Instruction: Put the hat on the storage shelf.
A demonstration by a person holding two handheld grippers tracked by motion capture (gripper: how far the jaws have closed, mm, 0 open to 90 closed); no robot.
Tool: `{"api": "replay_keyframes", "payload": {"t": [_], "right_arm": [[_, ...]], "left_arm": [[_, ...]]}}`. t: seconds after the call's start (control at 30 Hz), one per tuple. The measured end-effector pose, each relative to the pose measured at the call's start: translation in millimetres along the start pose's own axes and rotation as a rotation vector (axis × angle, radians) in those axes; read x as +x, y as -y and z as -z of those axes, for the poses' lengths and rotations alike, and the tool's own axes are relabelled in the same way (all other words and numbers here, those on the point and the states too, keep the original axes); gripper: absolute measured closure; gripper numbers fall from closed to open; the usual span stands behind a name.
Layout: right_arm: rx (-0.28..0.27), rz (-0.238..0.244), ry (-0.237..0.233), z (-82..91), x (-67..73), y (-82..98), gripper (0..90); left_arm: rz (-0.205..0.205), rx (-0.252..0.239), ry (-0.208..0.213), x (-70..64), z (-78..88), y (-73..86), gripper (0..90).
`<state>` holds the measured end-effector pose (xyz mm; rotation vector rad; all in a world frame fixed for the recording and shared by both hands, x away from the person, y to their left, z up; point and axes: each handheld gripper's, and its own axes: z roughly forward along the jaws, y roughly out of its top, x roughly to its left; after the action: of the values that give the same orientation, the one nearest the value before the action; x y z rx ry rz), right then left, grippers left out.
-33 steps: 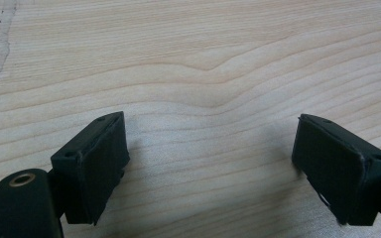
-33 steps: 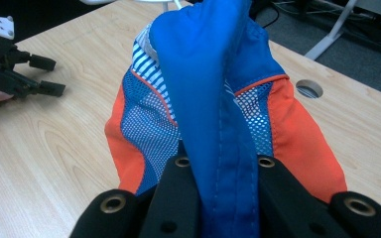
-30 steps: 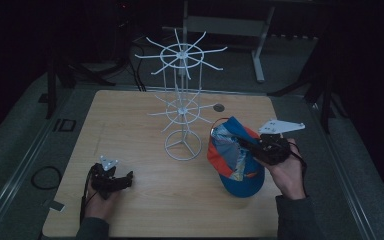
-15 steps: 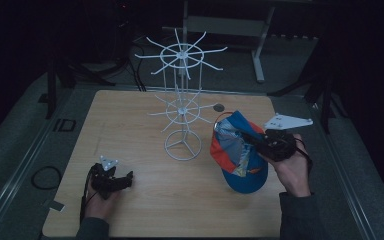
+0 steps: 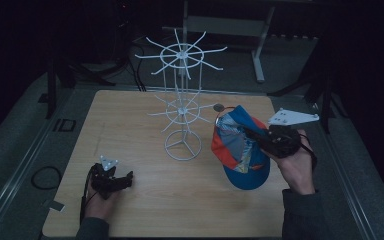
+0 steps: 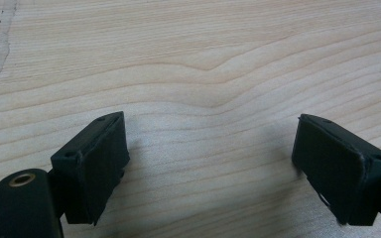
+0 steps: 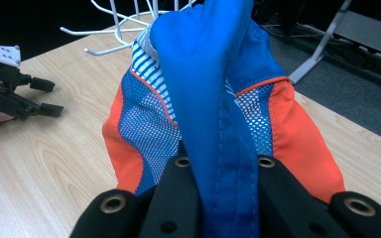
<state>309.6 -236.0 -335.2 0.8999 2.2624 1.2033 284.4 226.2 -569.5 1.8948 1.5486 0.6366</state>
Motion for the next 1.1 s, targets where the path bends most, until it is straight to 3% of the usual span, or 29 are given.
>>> {"api": "replay_keyframes", "payload": {"t": [1.1], "right_arm": [[-0.054, 0.033, -0.037, 12.9, -3.3, -29.8, 88.1]], "left_arm": [[0.001, -0.001, 0.0, -0.1, -0.1, 0.0, 14.7]]}}
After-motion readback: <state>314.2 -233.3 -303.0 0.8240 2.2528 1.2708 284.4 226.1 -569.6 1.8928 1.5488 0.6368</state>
